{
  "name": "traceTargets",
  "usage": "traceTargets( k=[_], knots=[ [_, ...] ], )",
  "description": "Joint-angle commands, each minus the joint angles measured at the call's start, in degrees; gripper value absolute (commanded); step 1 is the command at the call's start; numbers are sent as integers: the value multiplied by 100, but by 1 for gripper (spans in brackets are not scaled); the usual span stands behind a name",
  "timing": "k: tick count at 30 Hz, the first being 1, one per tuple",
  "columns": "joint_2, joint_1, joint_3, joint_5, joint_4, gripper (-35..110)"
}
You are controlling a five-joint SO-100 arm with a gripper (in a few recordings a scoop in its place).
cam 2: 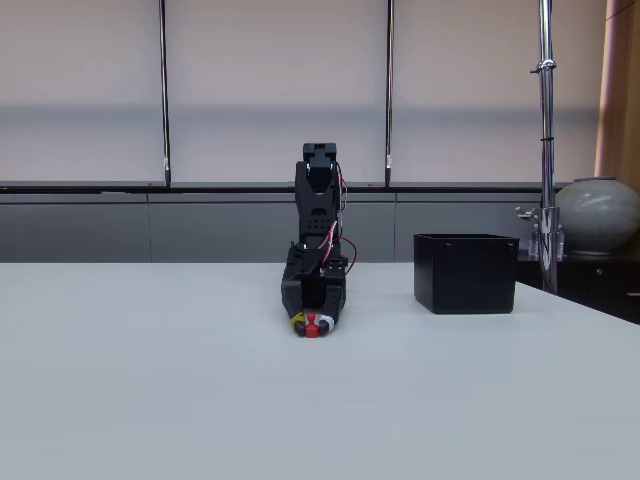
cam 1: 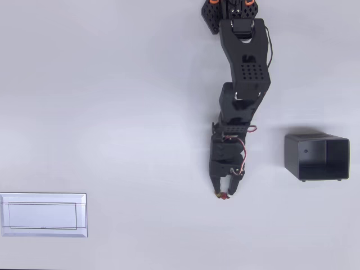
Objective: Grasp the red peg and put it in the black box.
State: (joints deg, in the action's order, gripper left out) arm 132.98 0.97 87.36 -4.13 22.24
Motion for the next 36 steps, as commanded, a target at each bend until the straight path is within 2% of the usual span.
traceTargets(
  k=[1, 4, 7, 10, 12, 19, 23, 26, 36],
  knots=[
    [-879, 97, 1354, -26, -4271, 0],
    [-1107, 308, 2760, -158, -6899, 0],
    [-1257, 545, 3920, -510, -8543, 0],
    [-1424, 817, 4737, -325, -10222, 0],
    [-1705, 1011, 4843, -185, -11039, 0],
    [-3146, 1775, 4324, -431, -12208, 0],
    [-4025, 2435, 3902, -967, -12226, 0],
    [-4772, 2865, 3270, -1204, -11751, 0],
    [-6680, 3340, -729, -984, -7559, 0]
  ],
)
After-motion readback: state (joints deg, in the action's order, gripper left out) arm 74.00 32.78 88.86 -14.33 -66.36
